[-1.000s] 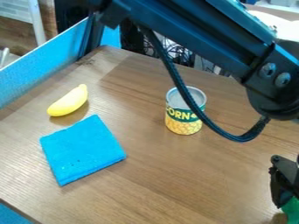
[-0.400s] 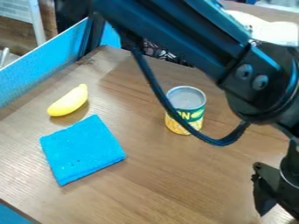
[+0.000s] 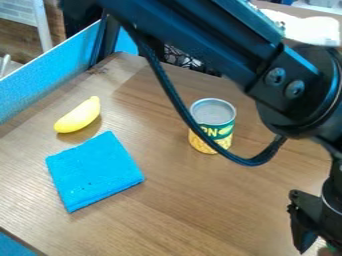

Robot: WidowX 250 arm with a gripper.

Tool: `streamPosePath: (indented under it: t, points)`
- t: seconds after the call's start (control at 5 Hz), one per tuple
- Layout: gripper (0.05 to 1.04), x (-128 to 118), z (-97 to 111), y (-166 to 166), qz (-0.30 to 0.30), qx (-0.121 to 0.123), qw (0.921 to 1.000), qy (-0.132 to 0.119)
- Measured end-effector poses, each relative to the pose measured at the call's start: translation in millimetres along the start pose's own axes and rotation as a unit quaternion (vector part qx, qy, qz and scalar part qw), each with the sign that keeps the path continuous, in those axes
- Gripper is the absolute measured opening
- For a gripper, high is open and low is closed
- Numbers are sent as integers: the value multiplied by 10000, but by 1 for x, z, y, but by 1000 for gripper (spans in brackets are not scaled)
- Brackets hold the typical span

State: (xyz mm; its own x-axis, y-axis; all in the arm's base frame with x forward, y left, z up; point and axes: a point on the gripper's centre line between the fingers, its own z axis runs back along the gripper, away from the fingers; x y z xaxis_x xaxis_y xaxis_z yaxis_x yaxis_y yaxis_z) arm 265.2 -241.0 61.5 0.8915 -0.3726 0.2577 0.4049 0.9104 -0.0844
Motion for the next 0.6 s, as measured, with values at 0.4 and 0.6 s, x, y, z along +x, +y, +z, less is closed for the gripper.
streamPosePath:
  t: [0.4, 0.6]
  points:
    - [997, 11, -10, -6, 884, 55, 9957, 286]
    - [997, 10, -17, -2, 1432, 278, 9882, 469]
